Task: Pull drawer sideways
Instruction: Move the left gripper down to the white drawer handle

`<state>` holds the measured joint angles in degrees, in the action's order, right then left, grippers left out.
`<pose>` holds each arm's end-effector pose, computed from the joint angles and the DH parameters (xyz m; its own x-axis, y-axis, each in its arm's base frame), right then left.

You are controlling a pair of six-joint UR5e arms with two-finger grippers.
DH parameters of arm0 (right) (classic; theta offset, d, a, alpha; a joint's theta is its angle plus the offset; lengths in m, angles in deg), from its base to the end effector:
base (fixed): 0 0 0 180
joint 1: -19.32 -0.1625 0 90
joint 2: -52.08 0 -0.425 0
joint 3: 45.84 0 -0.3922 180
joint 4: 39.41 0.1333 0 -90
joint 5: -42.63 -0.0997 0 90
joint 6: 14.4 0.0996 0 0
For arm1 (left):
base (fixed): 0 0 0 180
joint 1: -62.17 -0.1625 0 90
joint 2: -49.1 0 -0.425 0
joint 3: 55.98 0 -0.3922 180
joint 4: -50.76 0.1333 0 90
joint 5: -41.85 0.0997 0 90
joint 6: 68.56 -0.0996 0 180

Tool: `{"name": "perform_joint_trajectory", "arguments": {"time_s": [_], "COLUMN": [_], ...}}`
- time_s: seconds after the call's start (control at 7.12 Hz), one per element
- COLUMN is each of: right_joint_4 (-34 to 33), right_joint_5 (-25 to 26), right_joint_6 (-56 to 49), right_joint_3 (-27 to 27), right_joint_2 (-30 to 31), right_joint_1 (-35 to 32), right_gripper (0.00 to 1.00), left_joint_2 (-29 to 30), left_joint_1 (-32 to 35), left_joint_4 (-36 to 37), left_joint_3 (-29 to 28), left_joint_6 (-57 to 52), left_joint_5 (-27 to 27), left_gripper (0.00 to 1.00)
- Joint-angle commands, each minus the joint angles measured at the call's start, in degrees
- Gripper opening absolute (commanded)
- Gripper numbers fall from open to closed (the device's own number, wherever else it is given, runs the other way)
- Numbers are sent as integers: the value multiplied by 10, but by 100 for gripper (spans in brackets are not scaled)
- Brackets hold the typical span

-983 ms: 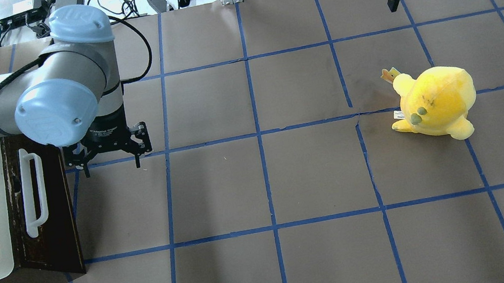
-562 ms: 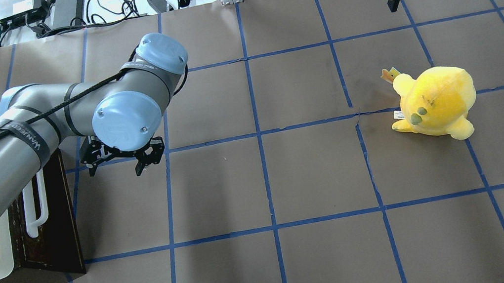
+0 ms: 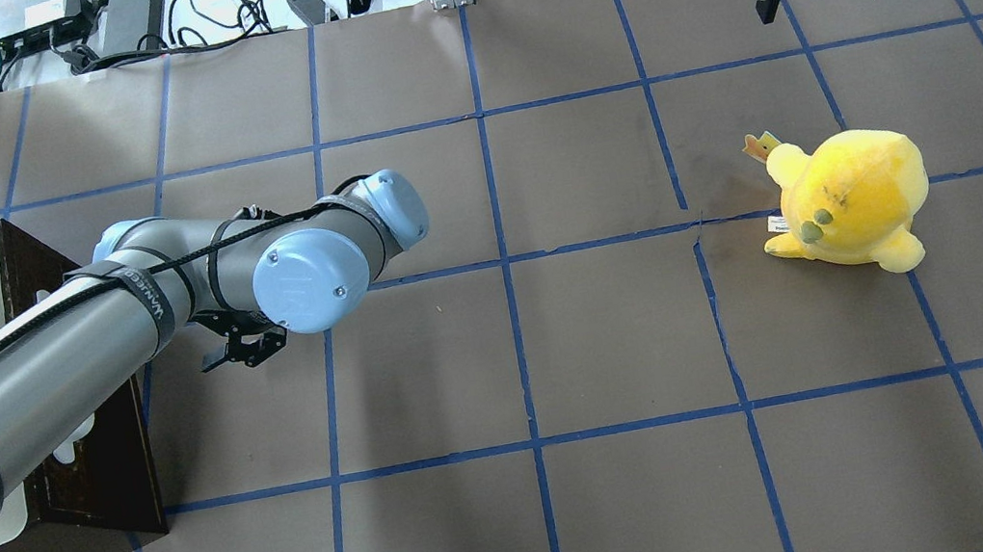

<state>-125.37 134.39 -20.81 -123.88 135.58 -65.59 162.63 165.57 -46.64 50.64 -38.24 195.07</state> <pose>0.0818 -0.5501 0.5250 -0.9992 -0.0223 0.0333 -0.0230 0.9995 -0.0212 -0.1599 -0.4796 0.1954 -0.3255 0.3118 -0.8926 -0.0092 0.9430 0.3328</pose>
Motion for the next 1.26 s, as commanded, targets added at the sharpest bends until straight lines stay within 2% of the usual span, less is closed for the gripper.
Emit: {"name": "perform_joint_trajectory", "arguments": {"time_s": [0.0, 0.56, 0.98, 1.12], "right_joint_4": [0, 0, 0, 0], "right_joint_5": [0, 0, 0, 0], "right_joint_6": [0, 0, 0, 0], "right_joint_3": [0, 0, 0, 0], "right_joint_2": [0, 0, 0, 0], "right_joint_1": [0, 0, 0, 0], "right_gripper": [100, 100, 100, 100], "left_joint_2": [8, 13, 7, 8], "left_joint_1": [-1, -56, -57, -59], "left_joint_4": [-63, -61, -68, -67], "left_joint_3": [3, -9, 0, -1], "left_joint_6": [-4, 12, 23, 82], "left_joint_5": [66, 76, 67, 67], "left_gripper": [98, 100, 100, 100]}}
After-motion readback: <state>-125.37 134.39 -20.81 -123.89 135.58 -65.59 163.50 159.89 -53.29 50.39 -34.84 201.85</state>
